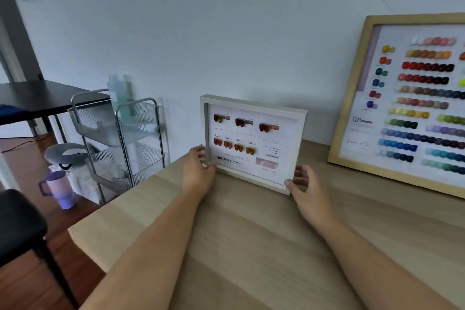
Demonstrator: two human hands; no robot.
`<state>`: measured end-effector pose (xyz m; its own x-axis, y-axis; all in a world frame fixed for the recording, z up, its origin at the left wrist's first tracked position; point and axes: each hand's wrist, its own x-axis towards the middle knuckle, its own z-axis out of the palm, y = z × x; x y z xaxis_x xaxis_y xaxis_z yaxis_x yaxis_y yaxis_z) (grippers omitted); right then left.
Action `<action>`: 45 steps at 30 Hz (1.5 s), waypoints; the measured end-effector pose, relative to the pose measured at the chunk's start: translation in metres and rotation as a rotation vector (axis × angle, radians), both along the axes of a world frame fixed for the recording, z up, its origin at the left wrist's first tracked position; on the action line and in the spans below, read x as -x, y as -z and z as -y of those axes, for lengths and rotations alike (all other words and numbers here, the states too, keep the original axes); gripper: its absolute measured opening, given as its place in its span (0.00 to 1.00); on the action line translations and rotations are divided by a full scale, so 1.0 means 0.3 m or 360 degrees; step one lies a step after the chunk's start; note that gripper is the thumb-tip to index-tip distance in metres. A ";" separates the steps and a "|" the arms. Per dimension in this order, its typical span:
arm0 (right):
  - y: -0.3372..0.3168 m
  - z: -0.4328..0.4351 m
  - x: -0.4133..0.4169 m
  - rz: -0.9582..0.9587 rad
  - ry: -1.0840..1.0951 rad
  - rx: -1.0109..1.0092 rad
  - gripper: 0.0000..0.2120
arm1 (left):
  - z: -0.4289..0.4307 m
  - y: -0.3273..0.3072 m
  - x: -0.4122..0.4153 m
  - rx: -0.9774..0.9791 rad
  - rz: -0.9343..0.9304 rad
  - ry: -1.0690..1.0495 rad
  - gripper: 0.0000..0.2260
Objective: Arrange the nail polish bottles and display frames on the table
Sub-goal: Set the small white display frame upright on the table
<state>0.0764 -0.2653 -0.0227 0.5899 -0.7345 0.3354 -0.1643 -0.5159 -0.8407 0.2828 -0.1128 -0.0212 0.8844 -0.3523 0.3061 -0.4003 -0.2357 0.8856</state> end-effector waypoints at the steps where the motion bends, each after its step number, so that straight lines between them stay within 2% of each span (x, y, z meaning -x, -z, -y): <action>1: 0.000 0.004 -0.006 -0.0006 -0.0012 0.0003 0.16 | 0.007 -0.001 -0.015 0.0048 -0.0039 0.0008 0.21; 9: 0.004 0.040 -0.035 -0.0014 -0.0033 0.0042 0.13 | 0.085 0.002 -0.101 -0.0081 0.0087 -0.0181 0.11; 13: 0.005 0.072 -0.064 0.0111 -0.0003 -0.0025 0.13 | 0.137 -0.001 -0.126 0.0044 0.0185 -0.0101 0.11; 18: -0.007 0.151 -0.135 0.0186 0.0204 -0.0018 0.15 | 0.254 -0.018 -0.166 0.0084 0.0223 -0.0080 0.09; 27: -0.032 0.362 -0.302 0.0152 0.0514 0.0009 0.16 | 0.484 -0.026 -0.287 0.0081 0.0193 -0.0024 0.07; 37: -0.029 0.452 -0.360 -0.0023 0.0630 0.0031 0.16 | 0.584 -0.030 -0.378 0.0101 0.0205 0.0093 0.06; 45: -0.020 0.467 -0.385 -0.0072 0.0649 0.0033 0.17 | 0.605 -0.017 -0.412 -0.0058 0.0141 0.0086 0.07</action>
